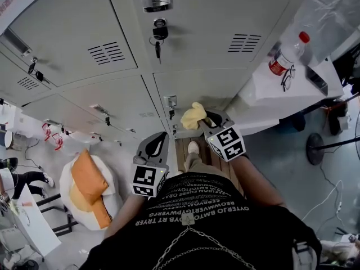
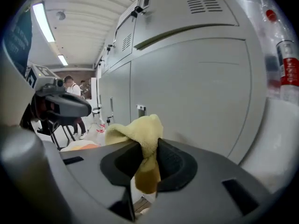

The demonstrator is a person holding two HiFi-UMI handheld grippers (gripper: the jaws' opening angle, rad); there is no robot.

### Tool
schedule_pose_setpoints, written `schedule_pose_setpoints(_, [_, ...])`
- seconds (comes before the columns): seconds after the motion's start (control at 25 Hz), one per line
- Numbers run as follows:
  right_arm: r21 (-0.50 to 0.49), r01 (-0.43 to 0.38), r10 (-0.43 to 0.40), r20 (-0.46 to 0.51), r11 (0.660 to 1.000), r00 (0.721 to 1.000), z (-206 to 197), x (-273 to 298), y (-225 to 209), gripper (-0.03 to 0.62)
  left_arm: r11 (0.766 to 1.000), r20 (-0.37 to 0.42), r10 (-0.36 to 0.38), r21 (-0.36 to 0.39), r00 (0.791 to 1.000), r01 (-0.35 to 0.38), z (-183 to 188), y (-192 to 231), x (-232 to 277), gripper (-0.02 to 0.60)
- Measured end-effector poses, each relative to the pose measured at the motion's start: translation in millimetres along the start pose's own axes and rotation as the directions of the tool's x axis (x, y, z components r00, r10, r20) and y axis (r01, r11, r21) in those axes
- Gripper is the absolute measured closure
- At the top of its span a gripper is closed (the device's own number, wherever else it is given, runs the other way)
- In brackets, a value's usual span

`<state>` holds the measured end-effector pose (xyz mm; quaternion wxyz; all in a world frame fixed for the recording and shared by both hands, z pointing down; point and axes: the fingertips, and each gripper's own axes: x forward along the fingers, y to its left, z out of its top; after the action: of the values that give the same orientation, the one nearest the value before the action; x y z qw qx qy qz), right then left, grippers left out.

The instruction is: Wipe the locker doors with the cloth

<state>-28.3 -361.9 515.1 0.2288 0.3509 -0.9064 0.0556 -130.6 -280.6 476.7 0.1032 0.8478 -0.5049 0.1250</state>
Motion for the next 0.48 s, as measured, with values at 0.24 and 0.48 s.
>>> schedule_pose_setpoints(0.24, [-0.03,-0.086,0.084,-0.066,0.996,0.994,-24,50,21,0.516,0.999,-0.012,0.042,0.0,0.999,-0.042,-3,9,-10,0.575])
schedule_pose_setpoints(0.48, [-0.057,-0.101,0.093,-0.12,0.993,0.988,-37,80,35,0.516,0.996,-0.019,0.091,-0.003,0.996,-0.091,-4,18,-21,0.575])
